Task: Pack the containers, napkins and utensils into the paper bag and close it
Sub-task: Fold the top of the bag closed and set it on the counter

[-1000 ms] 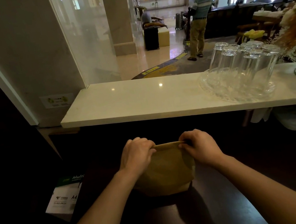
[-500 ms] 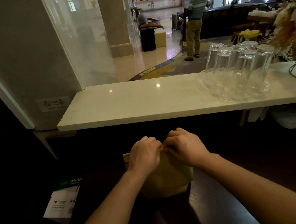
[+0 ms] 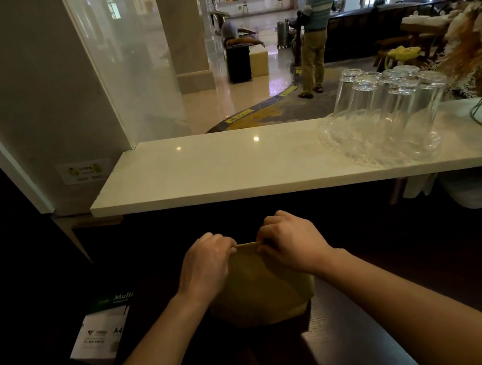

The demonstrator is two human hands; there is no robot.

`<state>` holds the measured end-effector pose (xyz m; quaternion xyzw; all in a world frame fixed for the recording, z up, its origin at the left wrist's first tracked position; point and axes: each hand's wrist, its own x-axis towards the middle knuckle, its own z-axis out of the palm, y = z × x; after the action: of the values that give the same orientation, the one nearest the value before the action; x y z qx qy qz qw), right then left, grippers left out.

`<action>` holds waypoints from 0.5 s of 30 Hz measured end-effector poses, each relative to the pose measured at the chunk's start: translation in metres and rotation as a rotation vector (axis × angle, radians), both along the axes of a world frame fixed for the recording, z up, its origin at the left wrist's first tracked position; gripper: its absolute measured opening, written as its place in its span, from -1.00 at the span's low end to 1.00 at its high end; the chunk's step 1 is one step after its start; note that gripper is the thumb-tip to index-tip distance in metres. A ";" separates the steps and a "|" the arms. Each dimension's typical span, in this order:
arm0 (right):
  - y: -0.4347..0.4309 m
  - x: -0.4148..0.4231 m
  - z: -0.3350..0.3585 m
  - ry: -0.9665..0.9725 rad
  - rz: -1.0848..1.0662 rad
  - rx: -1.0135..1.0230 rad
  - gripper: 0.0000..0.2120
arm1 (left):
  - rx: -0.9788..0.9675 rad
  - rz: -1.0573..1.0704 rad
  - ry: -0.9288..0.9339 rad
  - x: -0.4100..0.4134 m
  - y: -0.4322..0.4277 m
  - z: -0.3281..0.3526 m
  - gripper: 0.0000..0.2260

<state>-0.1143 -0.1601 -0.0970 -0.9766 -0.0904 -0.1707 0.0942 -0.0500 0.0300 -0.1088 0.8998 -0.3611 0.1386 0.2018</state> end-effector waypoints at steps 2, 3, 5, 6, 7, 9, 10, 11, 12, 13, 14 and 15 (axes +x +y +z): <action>0.009 0.006 0.001 0.002 0.043 0.000 -0.78 | 0.014 -0.023 -0.016 -0.001 -0.005 0.002 -0.89; 0.013 0.008 0.002 0.002 0.058 -0.008 -0.79 | 0.026 -0.041 -0.028 -0.001 -0.006 0.003 -0.89; 0.016 0.012 0.003 -0.001 0.067 -0.015 -0.81 | 0.045 -0.076 -0.042 0.000 -0.004 0.004 -0.87; 0.016 0.013 0.003 0.002 0.064 -0.010 -0.81 | 0.056 -0.083 -0.036 0.002 -0.001 0.005 -0.85; 0.016 0.014 0.002 0.005 0.060 -0.006 -0.81 | 0.064 -0.084 -0.024 0.004 0.003 0.005 -0.83; 0.016 0.016 0.002 0.011 0.056 -0.005 -0.80 | 0.059 -0.074 0.008 0.008 0.010 0.004 -0.82; 0.017 0.016 0.002 0.014 0.059 -0.003 -0.81 | 0.050 -0.066 0.016 0.008 0.013 0.003 -0.83; 0.019 0.017 0.002 0.013 0.063 -0.001 -0.81 | 0.042 -0.061 0.018 0.008 0.013 0.002 -0.84; 0.022 0.018 0.002 0.010 0.071 -0.001 -0.81 | 0.037 -0.060 0.018 0.008 0.013 0.002 -0.85; 0.025 0.019 0.002 0.008 0.084 -0.004 -0.80 | 0.039 -0.064 0.016 0.008 0.012 0.001 -0.85; 0.028 0.019 0.002 0.008 0.098 -0.009 -0.79 | 0.047 -0.069 0.011 0.008 0.012 0.001 -0.85; 0.030 0.020 0.002 0.010 0.107 -0.015 -0.78 | 0.054 -0.071 0.005 0.008 0.012 0.001 -0.85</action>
<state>-0.0942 -0.1302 -0.0948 -0.9719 -0.1432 -0.1598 0.0966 -0.0416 0.0417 -0.1076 0.8920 -0.3957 0.1193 0.1831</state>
